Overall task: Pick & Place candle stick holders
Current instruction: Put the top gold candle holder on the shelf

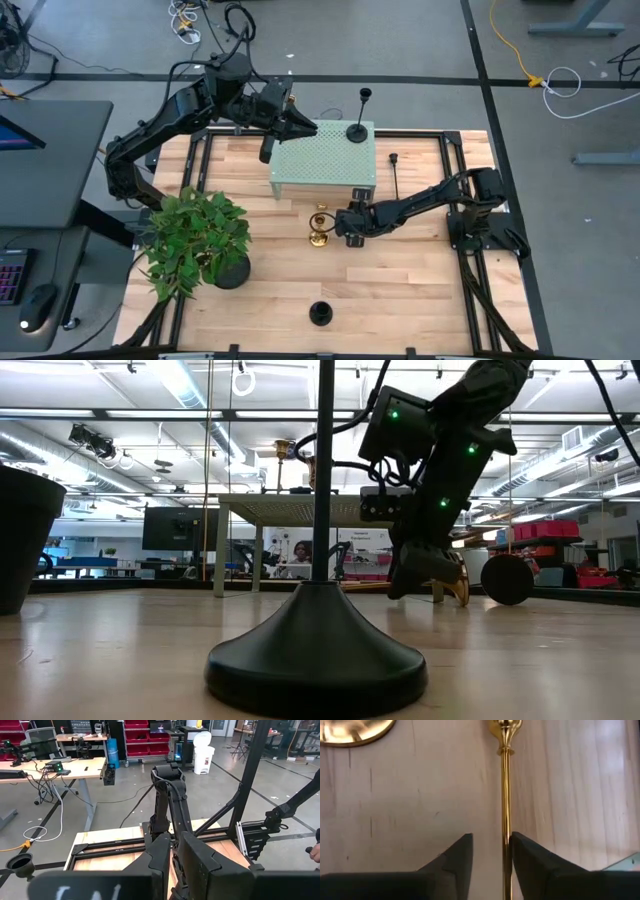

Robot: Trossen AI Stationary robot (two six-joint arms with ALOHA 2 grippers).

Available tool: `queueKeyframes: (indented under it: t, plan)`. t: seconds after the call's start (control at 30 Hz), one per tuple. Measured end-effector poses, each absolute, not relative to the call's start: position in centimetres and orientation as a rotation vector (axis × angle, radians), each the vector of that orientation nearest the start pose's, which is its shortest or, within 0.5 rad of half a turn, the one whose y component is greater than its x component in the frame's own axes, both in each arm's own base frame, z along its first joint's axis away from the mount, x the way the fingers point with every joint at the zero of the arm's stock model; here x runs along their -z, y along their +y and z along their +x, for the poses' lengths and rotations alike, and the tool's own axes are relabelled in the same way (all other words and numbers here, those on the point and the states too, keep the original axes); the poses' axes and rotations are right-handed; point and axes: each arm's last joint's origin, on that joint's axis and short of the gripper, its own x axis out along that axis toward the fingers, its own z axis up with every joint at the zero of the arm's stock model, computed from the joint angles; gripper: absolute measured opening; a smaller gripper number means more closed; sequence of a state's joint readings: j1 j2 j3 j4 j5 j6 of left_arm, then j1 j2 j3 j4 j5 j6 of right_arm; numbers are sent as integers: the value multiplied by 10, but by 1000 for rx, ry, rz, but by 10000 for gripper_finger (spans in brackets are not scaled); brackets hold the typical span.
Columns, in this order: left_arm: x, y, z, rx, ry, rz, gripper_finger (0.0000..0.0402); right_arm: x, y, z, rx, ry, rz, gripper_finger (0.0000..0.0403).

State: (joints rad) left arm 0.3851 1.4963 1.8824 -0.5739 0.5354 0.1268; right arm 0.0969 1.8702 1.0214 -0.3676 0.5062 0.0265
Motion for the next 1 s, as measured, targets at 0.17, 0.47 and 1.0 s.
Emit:
queueKeyframes:
  t: [0.17, 0.47, 1.0]
  plan:
    - [-497, 97, 280, 160, 159, 42, 51, -124, 19, 337, 344, 1168, -320, 63]
    - [-497, 97, 280, 160, 159, 40, 51, -124, 21, 337, 304, 1171, -268, 11]
    - [-497, 97, 280, 160, 158, 41, 51, -221, 50, 298, 281, 939, -118, 6]
